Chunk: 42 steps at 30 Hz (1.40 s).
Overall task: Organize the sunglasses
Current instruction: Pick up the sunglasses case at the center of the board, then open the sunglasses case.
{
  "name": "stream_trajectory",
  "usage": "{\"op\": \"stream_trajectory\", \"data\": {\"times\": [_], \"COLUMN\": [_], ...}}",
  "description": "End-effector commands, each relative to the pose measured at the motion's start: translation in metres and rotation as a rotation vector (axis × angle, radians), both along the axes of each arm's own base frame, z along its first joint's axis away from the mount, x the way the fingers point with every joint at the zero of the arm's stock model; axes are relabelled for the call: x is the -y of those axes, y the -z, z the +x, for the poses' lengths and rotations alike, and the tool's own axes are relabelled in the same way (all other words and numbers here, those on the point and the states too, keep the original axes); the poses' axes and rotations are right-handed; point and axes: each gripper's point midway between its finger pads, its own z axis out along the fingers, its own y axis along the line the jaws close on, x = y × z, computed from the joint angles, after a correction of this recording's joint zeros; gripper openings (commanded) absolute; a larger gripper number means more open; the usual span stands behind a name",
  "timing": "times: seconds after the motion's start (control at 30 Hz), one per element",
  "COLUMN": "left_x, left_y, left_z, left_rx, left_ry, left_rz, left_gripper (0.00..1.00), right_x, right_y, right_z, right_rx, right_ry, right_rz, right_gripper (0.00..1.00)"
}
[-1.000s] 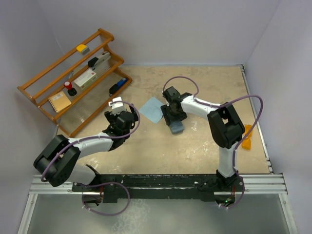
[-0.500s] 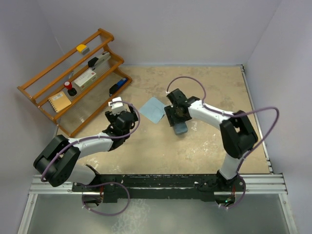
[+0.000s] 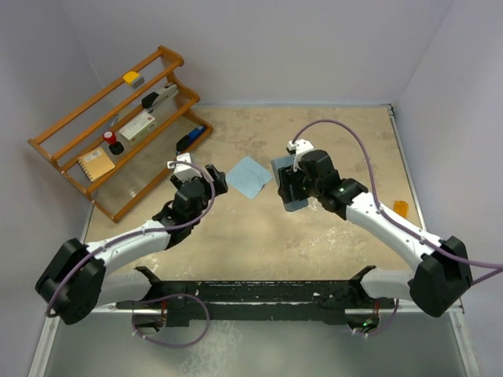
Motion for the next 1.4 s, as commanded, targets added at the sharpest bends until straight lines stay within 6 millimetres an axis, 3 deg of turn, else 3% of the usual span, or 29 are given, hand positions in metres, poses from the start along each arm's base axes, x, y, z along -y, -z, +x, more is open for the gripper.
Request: {"op": "stream_trajectory", "data": {"times": [0.0, 0.2, 0.37, 0.53, 0.97, 1.2, 1.37], "left_x": [0.041, 0.068, 0.084, 0.101, 0.107, 0.104, 0.108], "left_y": [-0.064, -0.117, -0.148, -0.180, -0.231, -0.241, -0.249], "left_z": [-0.009, -0.036, -0.060, -0.091, -0.163, -0.180, -0.189], "left_rx": [0.154, 0.281, 0.360, 0.446, 0.670, 0.741, 0.773], "left_ry": [0.238, 0.442, 0.600, 0.797, 1.120, 1.181, 1.260], "left_rz": [-0.155, -0.300, -0.371, -0.431, -0.560, -0.604, -0.632], "left_gripper": [0.84, 0.86, 0.88, 0.89, 0.91, 0.91, 0.91], "right_x": [-0.032, -0.053, -0.067, -0.077, -0.086, -0.088, -0.093], "right_y": [-0.055, -0.091, -0.127, -0.158, -0.195, -0.220, -0.225], "right_z": [-0.005, -0.041, -0.072, -0.087, -0.113, -0.120, -0.128], "right_rx": [0.149, 0.171, 0.190, 0.207, 0.194, 0.213, 0.181], "right_ry": [-0.158, -0.351, -0.508, -0.618, -0.750, -0.778, -0.825], "right_rz": [0.188, 0.332, 0.450, 0.513, 0.610, 0.663, 0.717], "right_gripper": [0.00, 0.00, 0.00, 0.00, 0.00, 0.00, 0.00]}}
